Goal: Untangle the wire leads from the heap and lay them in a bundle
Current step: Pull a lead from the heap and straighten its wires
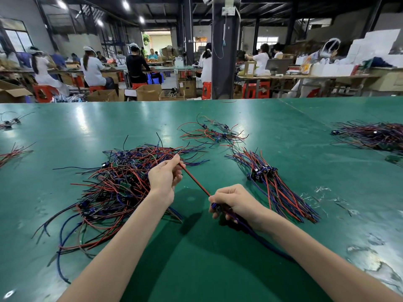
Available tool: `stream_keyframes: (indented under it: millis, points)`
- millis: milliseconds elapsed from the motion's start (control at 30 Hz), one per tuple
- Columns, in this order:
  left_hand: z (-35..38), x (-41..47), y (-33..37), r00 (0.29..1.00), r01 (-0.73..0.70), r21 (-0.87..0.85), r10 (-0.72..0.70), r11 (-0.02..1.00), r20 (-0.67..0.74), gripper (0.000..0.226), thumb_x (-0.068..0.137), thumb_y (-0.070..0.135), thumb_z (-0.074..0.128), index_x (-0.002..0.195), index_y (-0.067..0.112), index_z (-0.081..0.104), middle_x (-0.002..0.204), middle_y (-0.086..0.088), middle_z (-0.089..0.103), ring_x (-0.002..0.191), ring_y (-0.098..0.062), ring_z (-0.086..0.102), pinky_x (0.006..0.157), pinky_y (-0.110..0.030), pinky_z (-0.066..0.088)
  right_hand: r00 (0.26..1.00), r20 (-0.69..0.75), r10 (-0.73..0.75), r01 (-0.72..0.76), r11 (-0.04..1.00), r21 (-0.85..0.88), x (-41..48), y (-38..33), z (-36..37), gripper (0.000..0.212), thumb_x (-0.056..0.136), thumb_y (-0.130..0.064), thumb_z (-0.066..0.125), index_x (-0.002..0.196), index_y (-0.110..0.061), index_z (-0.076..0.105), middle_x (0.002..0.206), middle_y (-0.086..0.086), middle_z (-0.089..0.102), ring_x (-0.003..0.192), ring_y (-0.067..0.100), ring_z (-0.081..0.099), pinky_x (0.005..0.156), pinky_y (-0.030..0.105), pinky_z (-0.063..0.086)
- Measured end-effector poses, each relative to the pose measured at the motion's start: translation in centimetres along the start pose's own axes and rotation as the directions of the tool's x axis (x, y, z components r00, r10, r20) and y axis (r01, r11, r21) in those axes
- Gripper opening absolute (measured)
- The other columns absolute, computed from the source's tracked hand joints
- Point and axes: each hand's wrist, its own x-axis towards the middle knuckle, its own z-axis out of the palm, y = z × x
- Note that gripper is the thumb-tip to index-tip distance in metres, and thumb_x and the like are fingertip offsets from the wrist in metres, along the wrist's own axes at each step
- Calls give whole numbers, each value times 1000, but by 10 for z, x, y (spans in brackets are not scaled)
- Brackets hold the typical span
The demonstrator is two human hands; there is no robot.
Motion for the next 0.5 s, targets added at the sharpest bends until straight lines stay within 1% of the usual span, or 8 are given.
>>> stream_keyframes:
  millis: [100,167,267,367,433,500]
  points:
    - [1,-3,-5,985,-169,117,171,979,-7,26,87,20,69,64,10,64,55,3,63,44,-4,46,43,-15,42,1000,15,3,-3,1000,1,-1,0,-1,30,88,-14,59,59,-13,63,58,7,65,34,10,40,33,15,27]
    - [1,-4,-8,979,-203,172,204,964,9,24,87,23,68,67,9,65,54,6,63,45,-2,47,45,-15,43,1000,6,9,-9,1000,16,-1,1,0,28,88,-14,59,60,-11,64,58,8,65,34,10,40,33,15,27]
    - [2,-6,-10,985,-168,177,158,970,69,22,89,27,65,76,9,67,60,7,66,50,-1,50,48,-15,44,998,-59,2,1,998,63,0,4,1,28,89,-13,59,62,-9,65,58,9,65,34,10,42,33,16,29]
    - [5,-9,-11,982,-111,183,79,977,171,22,88,29,65,83,9,70,69,4,71,52,-1,54,49,-14,46,992,-128,-17,31,994,107,3,4,-1,28,90,-14,59,62,-8,65,59,8,66,34,10,44,33,16,30]
    - [8,-15,-15,965,-68,234,4,970,262,20,87,25,66,84,6,70,70,1,71,52,-2,54,49,-14,46,987,-158,-21,41,992,121,5,4,-3,29,90,-14,59,62,-8,65,59,9,66,33,11,44,33,16,30]
    - [12,-23,-21,930,-37,281,-70,959,361,17,86,19,66,82,2,69,68,-1,70,50,-4,52,48,-14,44,984,-178,-22,43,992,117,6,4,-4,28,89,-14,60,62,-8,66,58,9,67,33,11,44,33,16,31]
